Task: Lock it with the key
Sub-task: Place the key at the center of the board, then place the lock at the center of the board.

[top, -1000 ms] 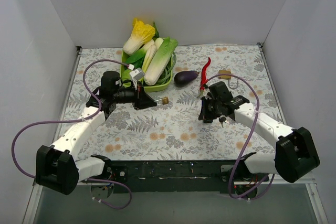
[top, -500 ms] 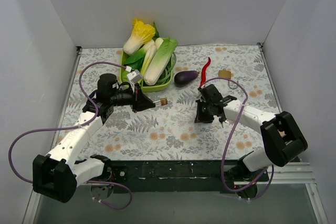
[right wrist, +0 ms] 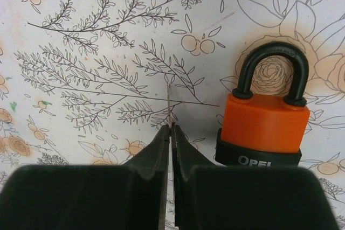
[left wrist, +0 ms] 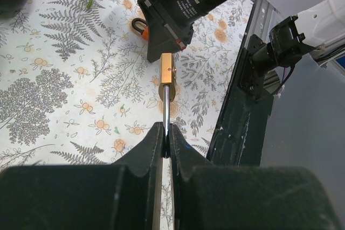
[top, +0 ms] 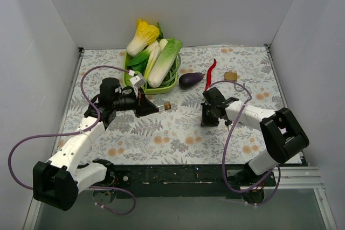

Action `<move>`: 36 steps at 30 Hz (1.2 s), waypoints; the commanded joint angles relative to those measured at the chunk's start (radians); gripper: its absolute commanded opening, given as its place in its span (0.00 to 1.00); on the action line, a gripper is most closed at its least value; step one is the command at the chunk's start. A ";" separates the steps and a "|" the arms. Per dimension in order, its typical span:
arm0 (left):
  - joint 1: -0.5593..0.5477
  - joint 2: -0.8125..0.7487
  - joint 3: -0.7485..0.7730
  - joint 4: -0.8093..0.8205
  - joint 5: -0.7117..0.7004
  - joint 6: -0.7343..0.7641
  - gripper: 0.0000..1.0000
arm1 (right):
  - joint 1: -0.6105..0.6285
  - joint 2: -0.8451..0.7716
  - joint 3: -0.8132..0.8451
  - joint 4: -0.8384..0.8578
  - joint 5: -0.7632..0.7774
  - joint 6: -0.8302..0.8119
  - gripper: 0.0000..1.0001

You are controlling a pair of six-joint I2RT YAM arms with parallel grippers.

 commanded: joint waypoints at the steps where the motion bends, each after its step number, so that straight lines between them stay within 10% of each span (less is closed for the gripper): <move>1: 0.004 -0.046 -0.006 -0.009 0.005 0.020 0.00 | 0.005 0.011 0.043 0.027 0.016 0.014 0.14; 11: 0.004 -0.039 0.013 -0.045 0.010 0.035 0.00 | 0.005 -0.033 0.071 0.011 0.009 -0.006 0.51; 19: 0.004 0.040 0.065 -0.129 0.073 -0.003 0.00 | 0.024 -0.147 0.187 0.002 -0.095 -0.161 0.61; 26: 0.004 0.125 0.145 -0.278 0.120 -0.042 0.00 | 0.036 -0.345 0.197 0.089 -0.079 -0.558 0.73; 29: 0.002 0.143 0.149 -0.301 0.163 -0.060 0.00 | 0.036 -0.452 0.142 0.189 -0.220 -0.838 0.92; 36: -0.016 0.116 0.129 -0.287 0.149 -0.124 0.00 | 0.079 -0.564 0.110 0.162 -0.561 -1.210 0.88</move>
